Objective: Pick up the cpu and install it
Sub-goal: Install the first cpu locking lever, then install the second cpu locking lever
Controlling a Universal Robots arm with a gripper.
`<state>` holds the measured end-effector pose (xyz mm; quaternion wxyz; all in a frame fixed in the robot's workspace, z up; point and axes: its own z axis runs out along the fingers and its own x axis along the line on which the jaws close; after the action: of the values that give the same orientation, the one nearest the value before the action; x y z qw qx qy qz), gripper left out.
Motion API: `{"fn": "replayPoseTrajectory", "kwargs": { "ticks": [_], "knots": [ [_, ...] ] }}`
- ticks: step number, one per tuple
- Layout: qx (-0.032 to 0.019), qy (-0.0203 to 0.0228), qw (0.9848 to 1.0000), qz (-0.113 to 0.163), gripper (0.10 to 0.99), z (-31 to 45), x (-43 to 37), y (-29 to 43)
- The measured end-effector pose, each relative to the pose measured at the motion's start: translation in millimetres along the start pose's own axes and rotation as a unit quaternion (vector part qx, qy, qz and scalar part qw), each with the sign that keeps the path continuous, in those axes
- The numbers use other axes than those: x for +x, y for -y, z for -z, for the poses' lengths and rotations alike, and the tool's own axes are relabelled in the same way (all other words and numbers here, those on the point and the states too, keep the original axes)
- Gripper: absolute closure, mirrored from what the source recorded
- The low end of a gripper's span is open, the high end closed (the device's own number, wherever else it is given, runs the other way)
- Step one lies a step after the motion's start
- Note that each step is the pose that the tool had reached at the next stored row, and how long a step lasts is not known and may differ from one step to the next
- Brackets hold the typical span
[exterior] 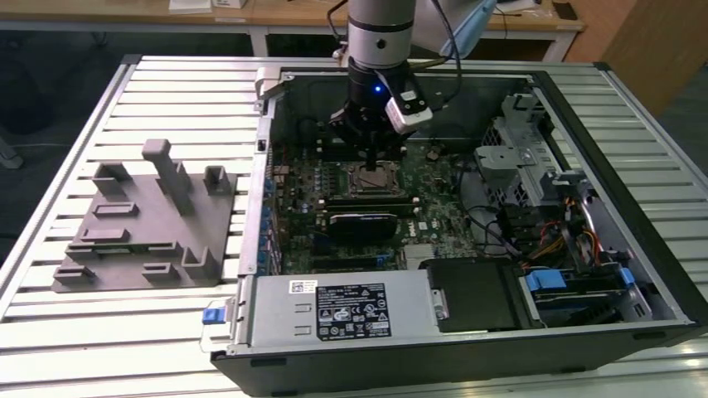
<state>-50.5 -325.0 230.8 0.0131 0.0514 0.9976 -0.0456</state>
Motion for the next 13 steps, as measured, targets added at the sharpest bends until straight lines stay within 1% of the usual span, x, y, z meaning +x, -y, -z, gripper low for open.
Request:
{"fn": "replayPoseTrajectory", "kwargs": {
  "ticks": [1,2,3,6,8,13],
  "knots": [
    [-0.0083,-0.0010,1.0000,0.000,0.980,-0.1,0.0,0.6],
    [-0.0147,-0.0017,0.9999,0.000,0.980,-0.1,-0.1,1.5],
    [-0.0165,-0.0019,0.9999,0.000,0.980,-0.1,-0.2,1.7],
    [-0.0168,-0.0019,0.9999,0.000,0.980,-0.2,-0.1,1.7],
    [-0.0182,-0.0021,0.9998,0.000,0.980,-0.1,-0.1,1.8],
    [-0.0187,-0.0021,0.9998,0.000,0.980,-0.2,-0.1,1.8]
  ]
}}
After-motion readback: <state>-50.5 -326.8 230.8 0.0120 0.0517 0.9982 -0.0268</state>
